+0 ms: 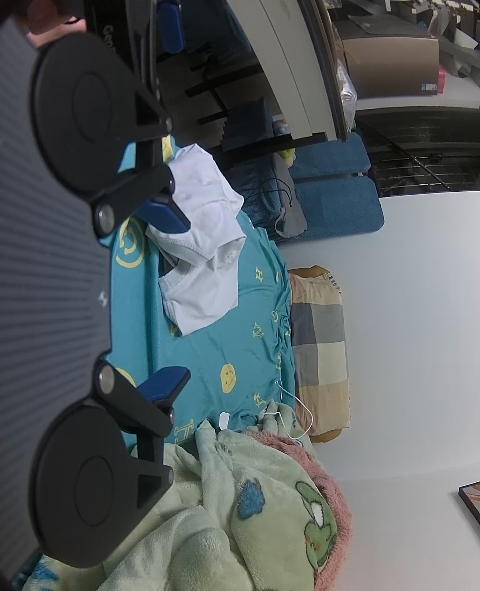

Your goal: Fold clothes

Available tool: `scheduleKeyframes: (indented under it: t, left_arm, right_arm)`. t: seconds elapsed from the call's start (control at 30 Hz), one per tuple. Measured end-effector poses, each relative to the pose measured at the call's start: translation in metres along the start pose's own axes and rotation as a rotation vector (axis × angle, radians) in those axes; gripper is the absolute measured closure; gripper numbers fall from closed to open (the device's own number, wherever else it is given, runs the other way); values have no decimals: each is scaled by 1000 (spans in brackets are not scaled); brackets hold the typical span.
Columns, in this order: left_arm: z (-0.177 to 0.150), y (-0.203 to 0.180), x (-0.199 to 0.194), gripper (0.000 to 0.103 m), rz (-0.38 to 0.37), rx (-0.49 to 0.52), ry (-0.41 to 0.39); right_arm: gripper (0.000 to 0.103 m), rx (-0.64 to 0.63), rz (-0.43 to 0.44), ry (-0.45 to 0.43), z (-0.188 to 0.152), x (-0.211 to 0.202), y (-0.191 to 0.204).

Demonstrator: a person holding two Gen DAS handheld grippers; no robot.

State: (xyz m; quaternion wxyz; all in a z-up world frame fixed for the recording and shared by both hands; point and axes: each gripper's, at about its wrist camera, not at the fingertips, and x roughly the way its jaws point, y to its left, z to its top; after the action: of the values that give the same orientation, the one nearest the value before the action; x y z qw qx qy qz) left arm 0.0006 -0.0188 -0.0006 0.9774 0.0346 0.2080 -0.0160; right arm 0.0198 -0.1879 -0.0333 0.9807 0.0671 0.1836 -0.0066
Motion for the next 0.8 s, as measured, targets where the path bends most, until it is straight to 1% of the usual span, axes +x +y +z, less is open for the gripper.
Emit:
scheduleKeyframes:
  t: [0.4,0.67,0.8]
  left_arm:
    - [2,8,2,0,-15,-35,10]
    - [2,8,2,0,-5,-32,6]
    - [1,7,3,0,2,-10,2]
  right_arm:
    - [22,7,0,-6,-1,-1,-1]
    - [22,18,-3,-14,-1,-1,-2]
    - [22,22,-4,-18,-1,-1,-2]
